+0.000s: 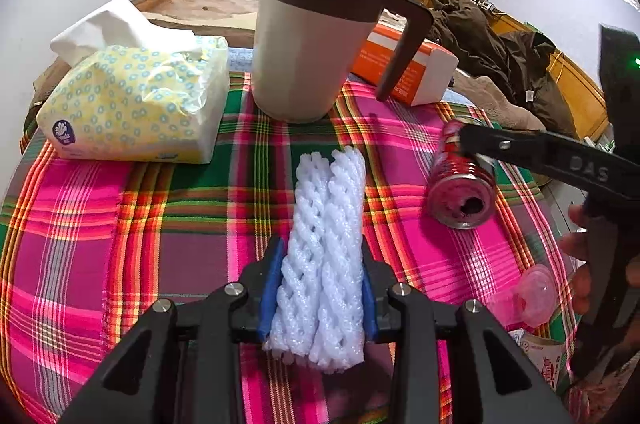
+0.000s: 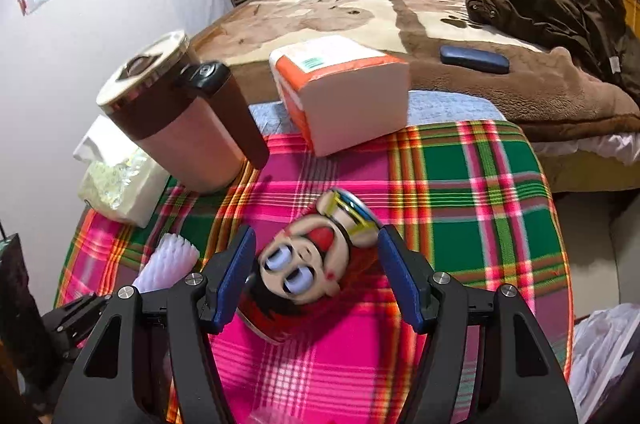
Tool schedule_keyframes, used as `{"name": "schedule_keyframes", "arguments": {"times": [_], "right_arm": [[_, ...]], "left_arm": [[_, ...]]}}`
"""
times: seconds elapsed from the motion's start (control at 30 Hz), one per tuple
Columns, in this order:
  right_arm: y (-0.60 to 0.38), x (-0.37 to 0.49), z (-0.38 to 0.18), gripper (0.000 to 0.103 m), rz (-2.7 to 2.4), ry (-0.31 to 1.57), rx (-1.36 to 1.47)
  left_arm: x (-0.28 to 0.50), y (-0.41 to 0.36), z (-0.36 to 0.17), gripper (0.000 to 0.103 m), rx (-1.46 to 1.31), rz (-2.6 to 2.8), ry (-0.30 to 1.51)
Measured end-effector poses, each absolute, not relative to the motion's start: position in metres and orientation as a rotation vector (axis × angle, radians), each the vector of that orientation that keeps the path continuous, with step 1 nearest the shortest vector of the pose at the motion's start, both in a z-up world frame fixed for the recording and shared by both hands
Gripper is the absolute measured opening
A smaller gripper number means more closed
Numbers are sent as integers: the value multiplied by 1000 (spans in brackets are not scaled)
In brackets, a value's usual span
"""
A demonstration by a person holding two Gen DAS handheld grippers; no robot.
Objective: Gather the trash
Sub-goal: 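Grasp the red cartoon can with the right tool while the left tool holds the foam nets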
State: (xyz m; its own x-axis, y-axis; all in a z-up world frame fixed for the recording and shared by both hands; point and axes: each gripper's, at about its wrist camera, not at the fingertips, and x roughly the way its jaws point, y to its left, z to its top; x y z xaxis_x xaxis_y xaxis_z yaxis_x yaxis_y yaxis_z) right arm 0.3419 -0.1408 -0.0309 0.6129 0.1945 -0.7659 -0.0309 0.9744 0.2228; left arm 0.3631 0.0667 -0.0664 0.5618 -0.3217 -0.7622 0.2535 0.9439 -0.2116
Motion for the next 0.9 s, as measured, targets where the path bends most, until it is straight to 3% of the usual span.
{"name": "schedule_keyframes", "arguments": {"times": [0.13, 0.33, 0.67, 0.9], "right_arm": [[-129, 347, -34, 65, 132, 923, 144], [-116, 348, -32, 65, 104, 924, 26], [-118, 352, -37, 65, 51, 984, -12], [-128, 355, -40, 65, 67, 1013, 21]], "left_arm": [[366, 67, -65, 44, -86, -358, 919], [373, 54, -65, 47, -39, -337, 921], [369, 59, -65, 47, -66, -319, 920], [369, 56, -65, 39, -70, -311, 921]]}}
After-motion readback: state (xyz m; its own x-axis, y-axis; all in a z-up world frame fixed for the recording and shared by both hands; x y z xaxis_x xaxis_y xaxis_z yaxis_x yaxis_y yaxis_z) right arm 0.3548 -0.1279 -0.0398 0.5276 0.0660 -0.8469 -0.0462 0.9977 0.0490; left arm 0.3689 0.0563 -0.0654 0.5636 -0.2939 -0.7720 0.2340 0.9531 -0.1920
